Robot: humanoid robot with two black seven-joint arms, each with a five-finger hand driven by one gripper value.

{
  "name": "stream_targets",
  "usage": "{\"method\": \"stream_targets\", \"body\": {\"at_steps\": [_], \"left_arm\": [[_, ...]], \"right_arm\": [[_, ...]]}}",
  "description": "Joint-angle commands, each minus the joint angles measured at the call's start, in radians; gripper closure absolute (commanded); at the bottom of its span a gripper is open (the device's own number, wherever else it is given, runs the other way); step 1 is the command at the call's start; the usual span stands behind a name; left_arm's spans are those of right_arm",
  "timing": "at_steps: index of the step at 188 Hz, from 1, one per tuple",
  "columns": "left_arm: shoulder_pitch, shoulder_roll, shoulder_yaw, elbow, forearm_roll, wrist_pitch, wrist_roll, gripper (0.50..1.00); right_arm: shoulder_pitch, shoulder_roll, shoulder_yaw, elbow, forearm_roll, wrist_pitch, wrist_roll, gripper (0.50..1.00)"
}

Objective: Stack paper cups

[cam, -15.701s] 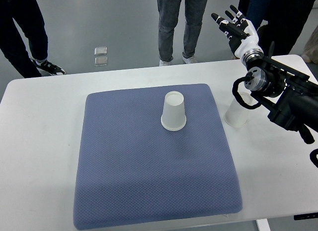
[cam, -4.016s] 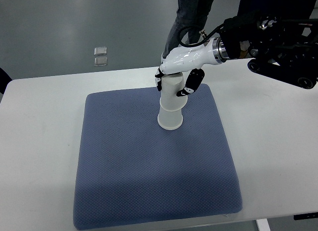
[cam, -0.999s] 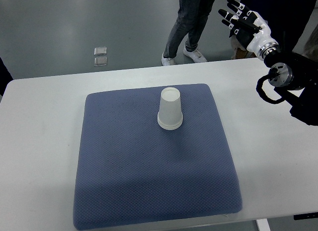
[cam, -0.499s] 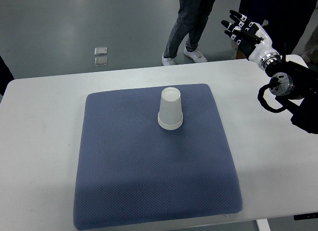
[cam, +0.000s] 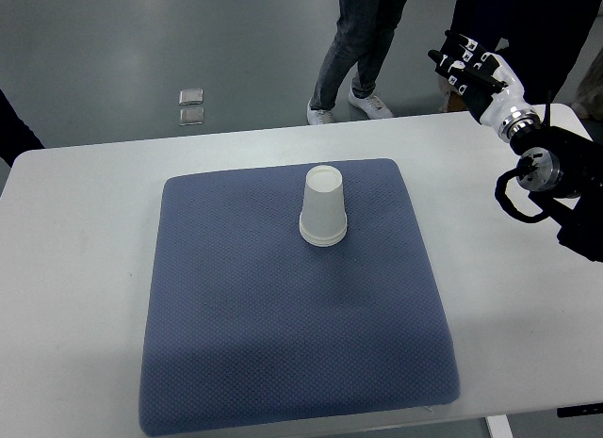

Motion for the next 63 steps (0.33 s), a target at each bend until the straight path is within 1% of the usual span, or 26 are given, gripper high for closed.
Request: {"method": "stream_targets", "body": {"at_steps": [1,44,63], "left_arm": [[0.000,0.000,0.000,0.001,0.000,-0.001,0.000,0.500],[0.000,0.000,0.000,-0.001,0.000,0.000,0.000,0.500],[0.000,0.000,0.000,-0.001,0.000,0.000,0.000,0.500]], "right_arm": [[-0.002,0.001,0.001,-0.006,0.000,0.000,0.001,0.587],[-0.014,0.007,0.003,-0.023,0.009,-0.007,0.004,0.587],[-0.026,0.008,0.003,-0.032,0.012,-0.007,0.027,0.587]]}}
